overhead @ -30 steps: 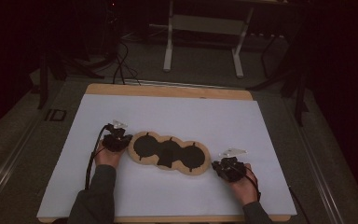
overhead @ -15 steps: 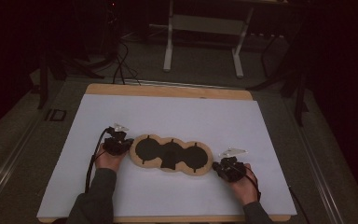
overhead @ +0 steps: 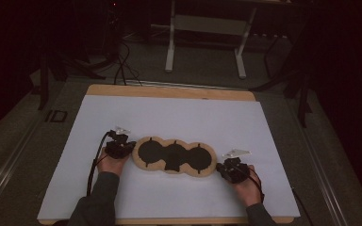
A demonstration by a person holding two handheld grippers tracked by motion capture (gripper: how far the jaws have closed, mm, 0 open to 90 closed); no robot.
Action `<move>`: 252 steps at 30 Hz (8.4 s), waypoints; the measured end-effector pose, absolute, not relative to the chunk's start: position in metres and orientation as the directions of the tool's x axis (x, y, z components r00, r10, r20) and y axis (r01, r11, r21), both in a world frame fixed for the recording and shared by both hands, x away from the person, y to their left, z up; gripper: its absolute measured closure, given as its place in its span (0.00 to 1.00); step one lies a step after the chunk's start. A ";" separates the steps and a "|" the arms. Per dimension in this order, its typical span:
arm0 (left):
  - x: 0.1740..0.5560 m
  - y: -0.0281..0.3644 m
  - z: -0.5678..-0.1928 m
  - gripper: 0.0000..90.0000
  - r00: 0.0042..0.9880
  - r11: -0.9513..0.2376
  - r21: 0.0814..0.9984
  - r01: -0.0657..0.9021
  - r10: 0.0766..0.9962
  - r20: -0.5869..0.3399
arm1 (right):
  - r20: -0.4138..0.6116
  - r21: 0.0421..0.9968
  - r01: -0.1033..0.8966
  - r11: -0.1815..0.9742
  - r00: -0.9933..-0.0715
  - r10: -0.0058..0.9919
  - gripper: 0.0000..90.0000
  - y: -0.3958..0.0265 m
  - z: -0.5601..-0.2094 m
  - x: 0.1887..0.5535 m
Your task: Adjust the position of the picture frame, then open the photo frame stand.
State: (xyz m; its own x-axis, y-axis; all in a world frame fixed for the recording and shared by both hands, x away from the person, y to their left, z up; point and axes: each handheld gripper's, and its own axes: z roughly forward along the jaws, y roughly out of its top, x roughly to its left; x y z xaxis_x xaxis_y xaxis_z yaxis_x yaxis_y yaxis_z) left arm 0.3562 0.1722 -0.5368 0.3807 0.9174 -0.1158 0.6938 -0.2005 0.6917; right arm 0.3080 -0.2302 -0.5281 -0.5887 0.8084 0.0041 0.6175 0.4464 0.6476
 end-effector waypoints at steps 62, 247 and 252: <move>0.349 0.161 -0.539 1.00 0.335 -0.126 0.698 0.705 0.926 -0.172 | -0.014 0.674 0.630 0.385 -0.510 0.860 1.00 -0.238 -0.531 0.329; 0.287 0.067 -0.533 1.00 0.779 -0.507 0.738 0.445 0.625 -0.040 | -0.038 0.735 0.567 0.370 -0.512 0.858 0.51 -0.247 -0.511 0.310; 0.287 0.067 -0.532 1.00 0.779 -0.497 0.746 0.444 0.625 -0.047 | -0.039 0.735 0.567 0.372 -0.512 0.858 0.51 -0.247 -0.512 0.310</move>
State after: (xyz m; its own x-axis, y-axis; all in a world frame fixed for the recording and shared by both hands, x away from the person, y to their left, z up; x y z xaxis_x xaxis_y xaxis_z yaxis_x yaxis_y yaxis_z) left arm 0.2867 0.0670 -0.5316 0.7795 0.6247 -0.0473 0.4436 -0.4971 0.7457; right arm 0.3105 -0.2468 -0.5115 -0.5124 0.8579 -0.0387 0.5671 0.3718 0.7349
